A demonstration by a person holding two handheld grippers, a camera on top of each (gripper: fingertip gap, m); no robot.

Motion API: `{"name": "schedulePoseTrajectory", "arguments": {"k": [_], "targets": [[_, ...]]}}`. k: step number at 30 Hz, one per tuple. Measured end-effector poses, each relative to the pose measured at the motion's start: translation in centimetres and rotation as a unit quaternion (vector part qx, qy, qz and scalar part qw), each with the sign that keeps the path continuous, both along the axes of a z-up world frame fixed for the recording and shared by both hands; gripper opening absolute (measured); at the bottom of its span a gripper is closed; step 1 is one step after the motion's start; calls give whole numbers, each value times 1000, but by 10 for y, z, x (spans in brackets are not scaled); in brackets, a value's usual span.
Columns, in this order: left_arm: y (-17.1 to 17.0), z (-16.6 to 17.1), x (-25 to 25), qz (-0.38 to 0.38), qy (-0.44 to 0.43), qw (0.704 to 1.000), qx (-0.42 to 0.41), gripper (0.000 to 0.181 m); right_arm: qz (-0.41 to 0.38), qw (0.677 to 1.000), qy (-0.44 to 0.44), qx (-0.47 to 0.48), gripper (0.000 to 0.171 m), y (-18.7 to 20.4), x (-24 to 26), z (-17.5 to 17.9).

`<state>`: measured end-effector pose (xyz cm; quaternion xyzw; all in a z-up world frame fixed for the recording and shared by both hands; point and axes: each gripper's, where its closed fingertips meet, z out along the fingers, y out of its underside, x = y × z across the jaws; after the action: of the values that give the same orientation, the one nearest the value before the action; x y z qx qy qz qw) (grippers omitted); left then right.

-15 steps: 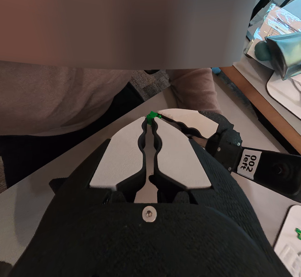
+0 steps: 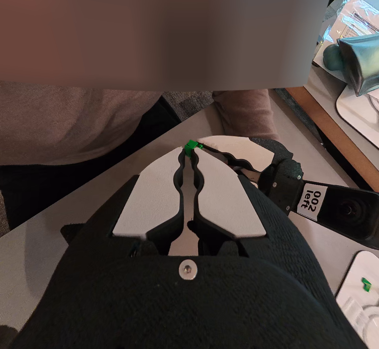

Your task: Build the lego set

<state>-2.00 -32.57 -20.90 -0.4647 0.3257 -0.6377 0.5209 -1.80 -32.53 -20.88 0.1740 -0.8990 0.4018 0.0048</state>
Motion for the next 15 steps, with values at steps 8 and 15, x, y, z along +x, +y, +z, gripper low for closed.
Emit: {"name": "schedulePoseTrajectory", "arguments": {"k": [8,15], "targets": [[1,1,-1,5,-4,1000,0,14,-3,1000,8,-6,4,1,-1,1],[2,0,-1,5,-4,1000,-1,15,-6,1000,9,-5,5,1,-2,0]]}}
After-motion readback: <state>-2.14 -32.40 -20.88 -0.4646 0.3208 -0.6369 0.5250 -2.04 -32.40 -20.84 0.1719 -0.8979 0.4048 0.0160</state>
